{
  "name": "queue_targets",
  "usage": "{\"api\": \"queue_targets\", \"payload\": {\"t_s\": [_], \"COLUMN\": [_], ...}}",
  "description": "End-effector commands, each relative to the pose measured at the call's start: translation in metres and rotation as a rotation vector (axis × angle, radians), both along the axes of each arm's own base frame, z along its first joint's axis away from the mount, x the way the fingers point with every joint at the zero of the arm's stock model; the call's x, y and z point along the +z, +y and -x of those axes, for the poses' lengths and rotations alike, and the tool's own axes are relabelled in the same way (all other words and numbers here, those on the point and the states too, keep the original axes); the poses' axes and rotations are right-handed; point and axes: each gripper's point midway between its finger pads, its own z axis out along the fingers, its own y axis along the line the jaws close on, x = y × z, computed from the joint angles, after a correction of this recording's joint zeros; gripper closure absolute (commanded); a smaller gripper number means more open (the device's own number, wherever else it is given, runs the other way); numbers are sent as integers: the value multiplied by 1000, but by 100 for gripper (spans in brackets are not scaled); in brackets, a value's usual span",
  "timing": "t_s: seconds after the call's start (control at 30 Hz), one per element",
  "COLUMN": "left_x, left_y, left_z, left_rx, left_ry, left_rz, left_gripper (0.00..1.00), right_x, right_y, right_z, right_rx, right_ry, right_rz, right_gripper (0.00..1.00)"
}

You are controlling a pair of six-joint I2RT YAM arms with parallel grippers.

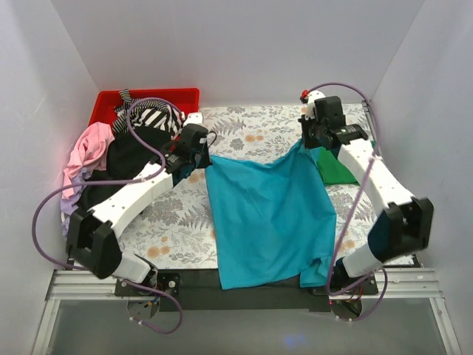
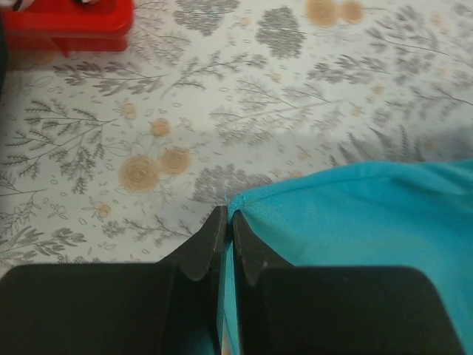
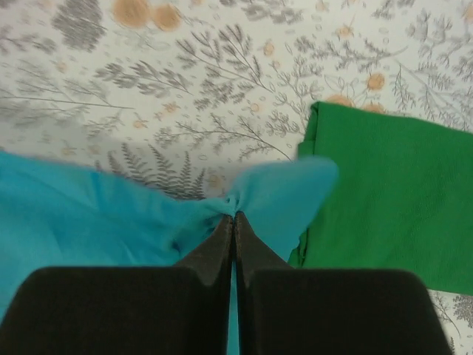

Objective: Fold and stack the t-shirts
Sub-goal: Flatten the tshirt out

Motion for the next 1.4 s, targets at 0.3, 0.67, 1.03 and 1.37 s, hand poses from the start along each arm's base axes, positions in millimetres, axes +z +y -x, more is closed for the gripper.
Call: {"api": "queue_targets", "payload": {"t_s": [0.3, 0.67, 1.03, 1.37], "left_x": [-24, 93, 237, 272], "left_y": [39, 31, 33, 29], "left_z": [-140, -81, 73, 113], "left_rx": [90, -113, -351, -436], "left_ry": [-57, -198, -349, -368], "left_rz": [-68, 5, 223, 289], "left_gripper": [100, 100, 100, 100], "right_x": [-41, 105, 245, 308], "right_y": [-37, -34, -62, -50], "right_z": [-119, -12, 152, 182], "right_rx": [-109, -22, -61, 60], "right_ry": [28, -264, -647, -809], "right_rz": [35, -101, -272, -329], "right_gripper": [99, 99, 99, 99]}}
